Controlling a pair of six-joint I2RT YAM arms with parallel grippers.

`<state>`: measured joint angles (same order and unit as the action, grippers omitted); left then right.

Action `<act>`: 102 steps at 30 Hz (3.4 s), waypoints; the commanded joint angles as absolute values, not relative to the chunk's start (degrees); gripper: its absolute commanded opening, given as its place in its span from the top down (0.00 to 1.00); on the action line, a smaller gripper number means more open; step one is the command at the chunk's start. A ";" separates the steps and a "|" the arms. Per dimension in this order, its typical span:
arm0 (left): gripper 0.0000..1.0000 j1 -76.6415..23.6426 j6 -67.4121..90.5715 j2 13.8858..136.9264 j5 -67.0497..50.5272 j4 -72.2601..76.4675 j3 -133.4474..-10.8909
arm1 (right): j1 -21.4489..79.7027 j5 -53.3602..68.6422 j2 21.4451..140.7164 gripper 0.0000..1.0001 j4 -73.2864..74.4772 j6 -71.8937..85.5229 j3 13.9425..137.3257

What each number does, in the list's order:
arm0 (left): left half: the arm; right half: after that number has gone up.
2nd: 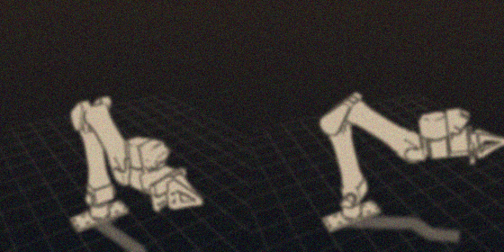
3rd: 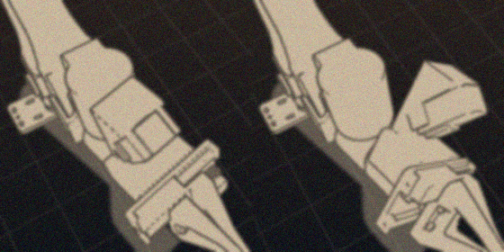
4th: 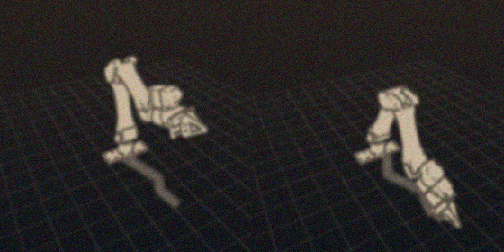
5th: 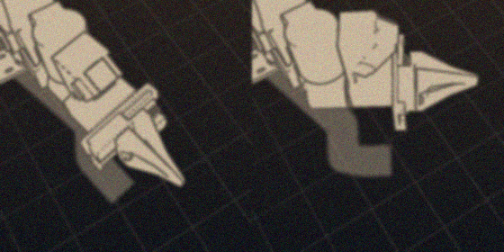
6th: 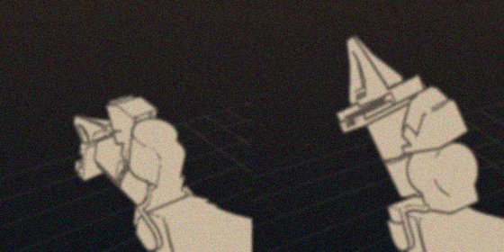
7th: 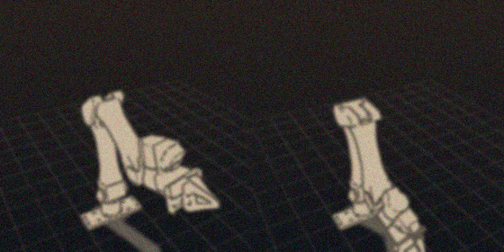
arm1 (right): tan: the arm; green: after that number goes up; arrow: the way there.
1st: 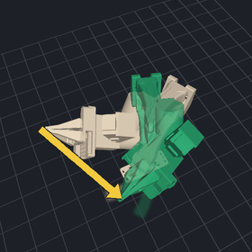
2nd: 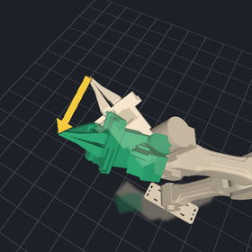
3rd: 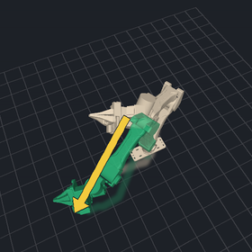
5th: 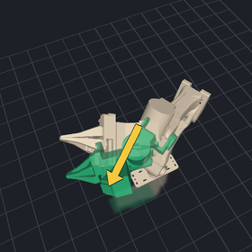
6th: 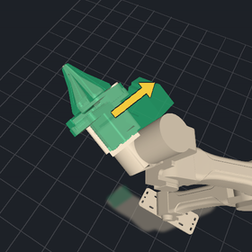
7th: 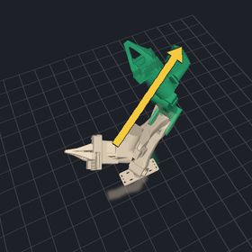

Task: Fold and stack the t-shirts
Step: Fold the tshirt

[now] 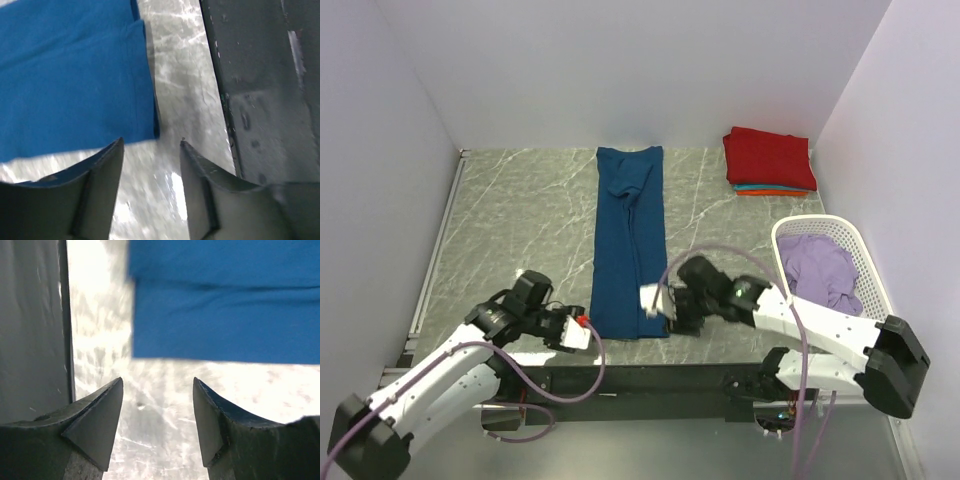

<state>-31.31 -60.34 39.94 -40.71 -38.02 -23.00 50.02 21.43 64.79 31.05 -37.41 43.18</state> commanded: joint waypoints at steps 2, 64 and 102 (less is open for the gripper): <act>0.48 -38.65 -55.73 45.51 -34.64 -25.24 -22.24 | 56.68 12.23 60.74 0.37 19.01 -48.07 32.72; 0.99 -31.83 -66.26 58.78 -35.42 -39.30 -39.63 | 55.12 14.06 66.44 1.00 20.04 -49.39 42.17; 0.49 -12.05 -61.10 102.07 -35.06 -6.42 -69.89 | 27.34 13.62 103.72 0.44 10.71 -57.40 78.14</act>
